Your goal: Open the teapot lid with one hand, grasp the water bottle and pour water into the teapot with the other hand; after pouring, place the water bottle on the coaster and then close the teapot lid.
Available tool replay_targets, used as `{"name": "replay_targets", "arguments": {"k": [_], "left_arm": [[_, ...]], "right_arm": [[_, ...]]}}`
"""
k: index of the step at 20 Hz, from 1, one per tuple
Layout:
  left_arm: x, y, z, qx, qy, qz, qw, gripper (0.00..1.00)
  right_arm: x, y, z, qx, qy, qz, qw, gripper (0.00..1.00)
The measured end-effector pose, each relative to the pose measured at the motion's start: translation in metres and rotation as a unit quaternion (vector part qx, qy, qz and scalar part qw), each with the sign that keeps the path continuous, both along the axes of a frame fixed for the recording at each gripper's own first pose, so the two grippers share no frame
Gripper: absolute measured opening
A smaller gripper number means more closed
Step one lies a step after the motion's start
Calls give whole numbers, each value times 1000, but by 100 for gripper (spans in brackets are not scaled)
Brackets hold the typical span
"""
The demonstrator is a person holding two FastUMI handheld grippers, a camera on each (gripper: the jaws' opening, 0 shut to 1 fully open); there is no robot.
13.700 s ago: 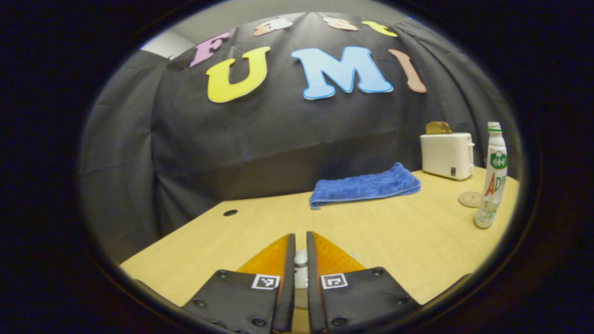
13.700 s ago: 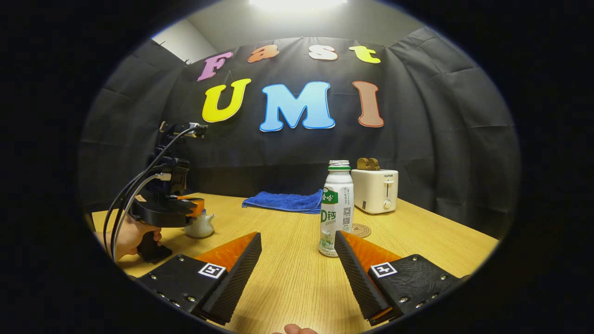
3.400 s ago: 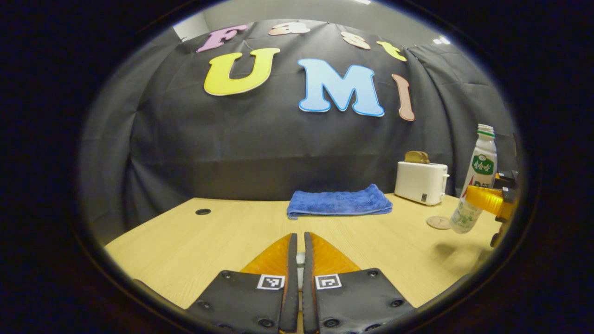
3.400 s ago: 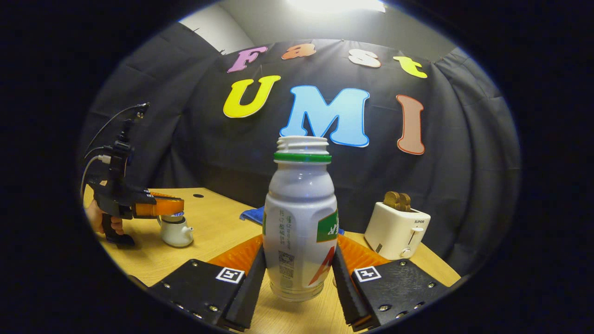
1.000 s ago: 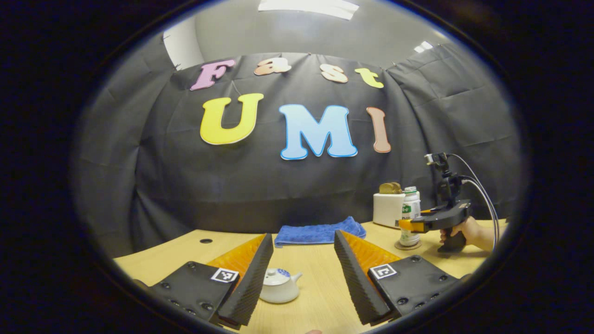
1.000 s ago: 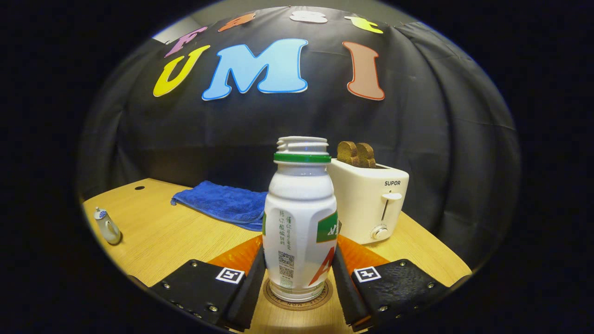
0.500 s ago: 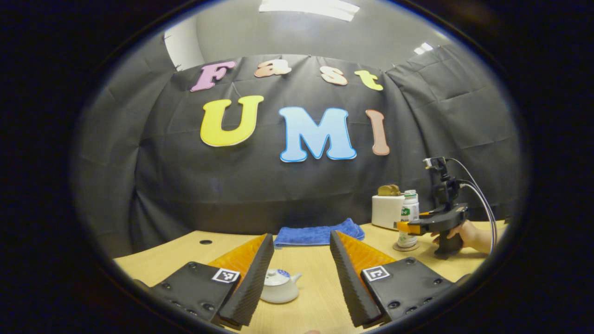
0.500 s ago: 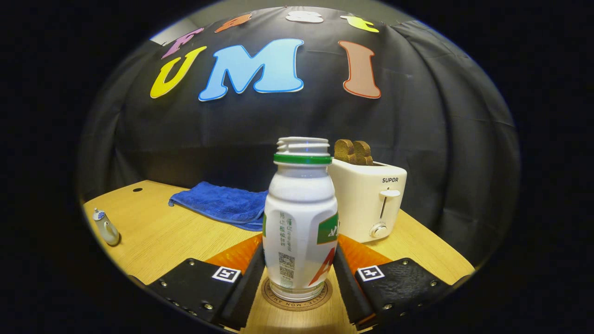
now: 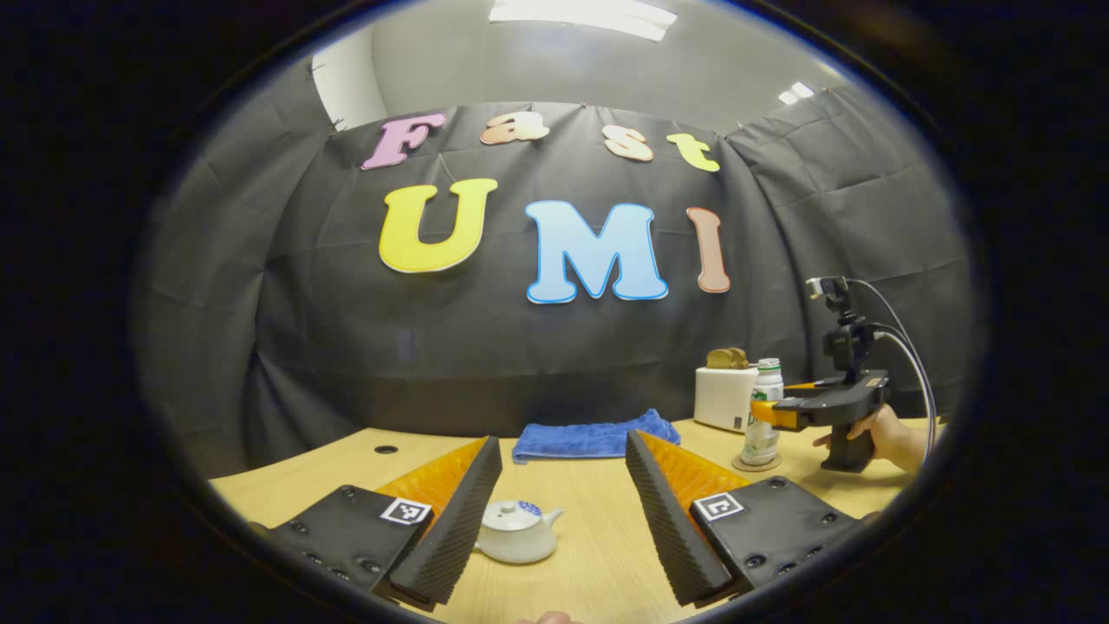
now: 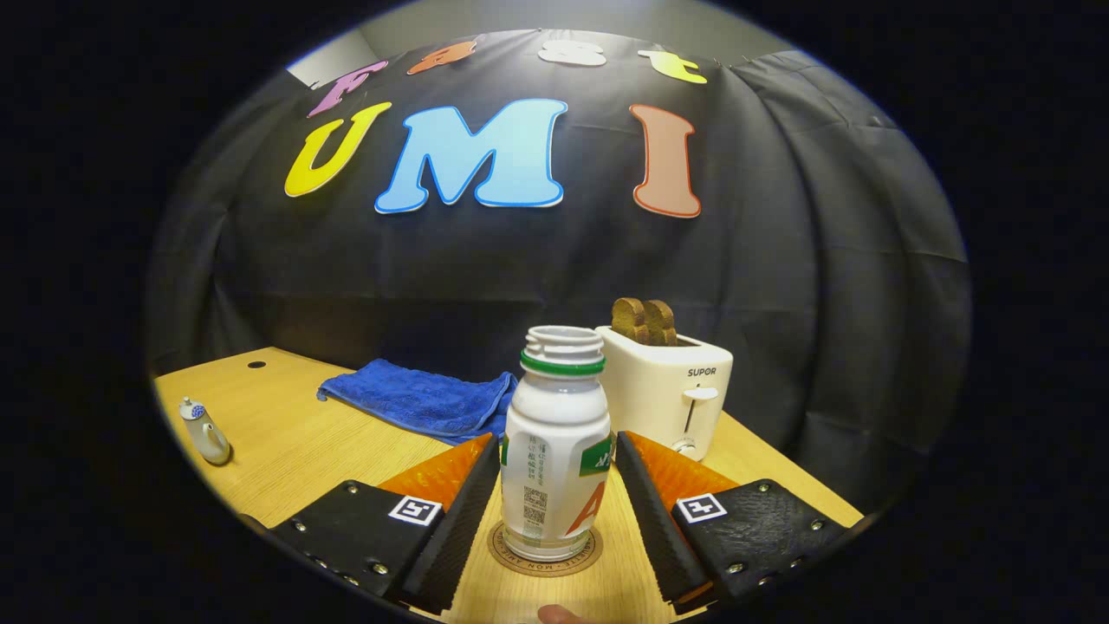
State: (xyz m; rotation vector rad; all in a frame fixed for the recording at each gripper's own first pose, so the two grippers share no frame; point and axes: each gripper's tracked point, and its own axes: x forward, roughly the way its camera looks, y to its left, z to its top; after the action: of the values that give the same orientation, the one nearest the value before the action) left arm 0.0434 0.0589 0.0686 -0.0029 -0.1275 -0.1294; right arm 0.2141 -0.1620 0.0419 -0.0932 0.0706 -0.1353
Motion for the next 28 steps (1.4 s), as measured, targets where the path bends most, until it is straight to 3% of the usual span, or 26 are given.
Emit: {"name": "replay_targets", "arguments": {"k": [4, 10, 16, 19, 25, 28], "left_arm": [[-9, -6, -3, -2, 5, -3, 1000, 100], [-14, -34, -25, -14, 29, -16, 999, 100], [-23, -64, -39, -20, 29, -3, 999, 100], [-33, -79, -50, -11, 31, -3, 999, 100], [-41, -91, -73, 3, 59, 2, 998, 100], [-45, -83, -72, 3, 60, 24, 998, 100]], "right_arm": [[-33, 11, 14, 9, -9, 10, 1000, 83], [-113, 72, 41, 34, -44, 59, 997, 83], [-160, 112, 21, 60, -49, 31, 996, 83], [-178, 129, 0, 44, -49, 23, 998, 83], [-193, 131, -44, 46, -22, 5, 999, 83], [-200, 124, -36, 56, -39, -8, 998, 83]]}}
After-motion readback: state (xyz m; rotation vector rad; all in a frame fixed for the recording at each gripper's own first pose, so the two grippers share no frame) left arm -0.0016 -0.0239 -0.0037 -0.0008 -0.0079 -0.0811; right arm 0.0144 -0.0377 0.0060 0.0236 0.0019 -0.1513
